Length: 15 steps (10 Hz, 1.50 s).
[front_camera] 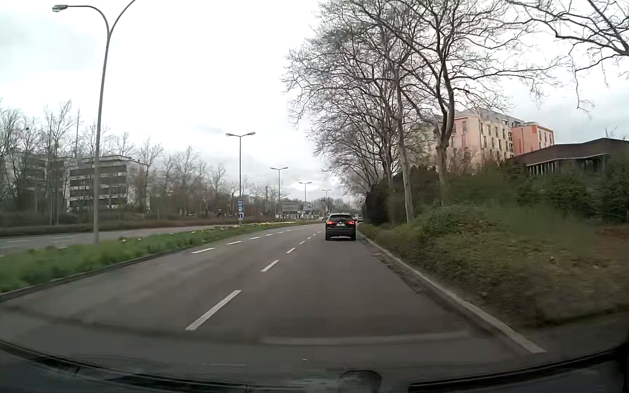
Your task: Follow the waypoints while adhering to traffic rules and regulations
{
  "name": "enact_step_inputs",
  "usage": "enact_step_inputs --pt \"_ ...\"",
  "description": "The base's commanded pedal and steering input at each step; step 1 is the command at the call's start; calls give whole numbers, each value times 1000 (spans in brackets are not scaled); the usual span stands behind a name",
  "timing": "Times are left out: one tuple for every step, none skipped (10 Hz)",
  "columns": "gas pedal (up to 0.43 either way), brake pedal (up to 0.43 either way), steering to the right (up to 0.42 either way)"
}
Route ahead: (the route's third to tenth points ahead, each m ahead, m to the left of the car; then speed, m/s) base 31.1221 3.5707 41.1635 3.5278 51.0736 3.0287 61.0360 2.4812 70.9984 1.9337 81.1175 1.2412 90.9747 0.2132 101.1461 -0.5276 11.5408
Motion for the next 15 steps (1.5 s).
enact_step_inputs --pt "150 0 1" --pt "150 0 2" --pt "150 0 2" --pt "150 0 1" --pt "150 0 2" --pt "150 0 2" --pt "150 0 2" --pt "150 0 2" --pt "150 0 2" --pt "150 0 2" --pt "150 0 2" --pt "150 0 3" --pt "150 0 3" --pt "150 0 5" --pt "150 0 6"
